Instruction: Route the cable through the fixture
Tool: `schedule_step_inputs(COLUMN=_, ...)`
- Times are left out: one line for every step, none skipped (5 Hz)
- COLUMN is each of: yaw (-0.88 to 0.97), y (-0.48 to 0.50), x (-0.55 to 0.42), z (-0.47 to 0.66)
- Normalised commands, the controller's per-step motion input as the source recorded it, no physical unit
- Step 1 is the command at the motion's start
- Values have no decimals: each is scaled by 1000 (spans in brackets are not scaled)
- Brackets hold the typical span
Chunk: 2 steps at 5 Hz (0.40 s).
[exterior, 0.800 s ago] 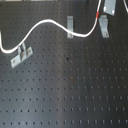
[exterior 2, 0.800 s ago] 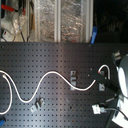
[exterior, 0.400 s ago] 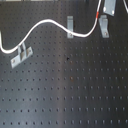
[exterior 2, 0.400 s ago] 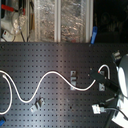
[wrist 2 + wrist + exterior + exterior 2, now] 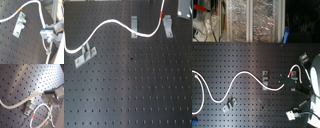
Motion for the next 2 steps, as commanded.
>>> schedule_step_inputs(yaw=-469, y=97, x=29, z=260)
schedule_step_inputs(yaw=-754, y=2, x=3, z=409)
